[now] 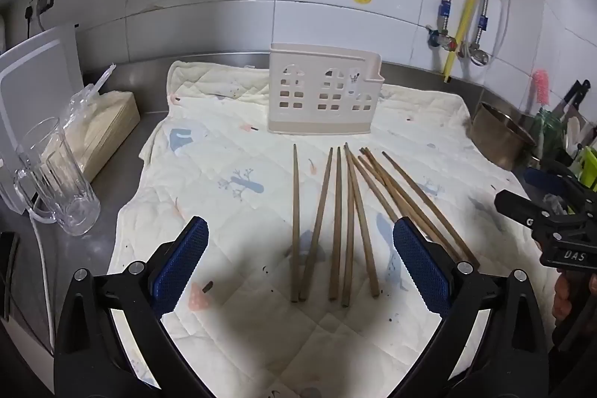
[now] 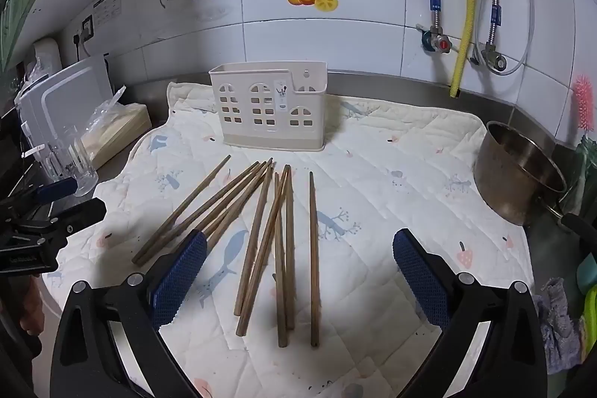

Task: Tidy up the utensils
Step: 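Move both tools toward the loose wooden chopsticks on the mat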

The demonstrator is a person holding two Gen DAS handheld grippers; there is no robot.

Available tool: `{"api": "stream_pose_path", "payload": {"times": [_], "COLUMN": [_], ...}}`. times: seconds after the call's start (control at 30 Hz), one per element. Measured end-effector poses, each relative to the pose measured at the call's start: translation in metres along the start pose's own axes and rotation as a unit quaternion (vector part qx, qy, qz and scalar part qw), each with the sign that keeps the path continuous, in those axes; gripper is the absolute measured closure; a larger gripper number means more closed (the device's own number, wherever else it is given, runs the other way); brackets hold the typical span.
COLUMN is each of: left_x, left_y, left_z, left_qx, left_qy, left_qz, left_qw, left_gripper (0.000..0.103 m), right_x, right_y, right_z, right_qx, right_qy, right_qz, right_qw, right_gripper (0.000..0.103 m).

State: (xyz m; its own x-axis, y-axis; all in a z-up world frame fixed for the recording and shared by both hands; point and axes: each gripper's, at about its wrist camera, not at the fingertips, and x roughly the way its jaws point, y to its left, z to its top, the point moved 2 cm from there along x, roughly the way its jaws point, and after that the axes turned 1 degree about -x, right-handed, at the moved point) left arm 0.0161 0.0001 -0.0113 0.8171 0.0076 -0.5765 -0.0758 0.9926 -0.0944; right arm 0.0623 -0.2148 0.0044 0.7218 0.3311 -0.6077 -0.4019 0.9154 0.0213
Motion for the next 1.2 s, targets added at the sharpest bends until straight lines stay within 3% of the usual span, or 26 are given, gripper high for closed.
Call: {"api": "stream_pose_path", "payload": {"times": [1.2], "left_x": [0.0037], "left_y": [0.0058], "left_z": [0.0004], "left_qx": [-0.007], "left_qy": [0.01], "left_qz": [0.004], "left_qw": [0.9999], "left_gripper": [0.005], "right_x": [0.0001], "right_y": [0.0051], "right_z": [-0.0009], "right_qx": [-0.001], "right_qy": [-0.007], "right_qz": [0.006], "right_qw": [1.0], "right_gripper": [0.006]}}
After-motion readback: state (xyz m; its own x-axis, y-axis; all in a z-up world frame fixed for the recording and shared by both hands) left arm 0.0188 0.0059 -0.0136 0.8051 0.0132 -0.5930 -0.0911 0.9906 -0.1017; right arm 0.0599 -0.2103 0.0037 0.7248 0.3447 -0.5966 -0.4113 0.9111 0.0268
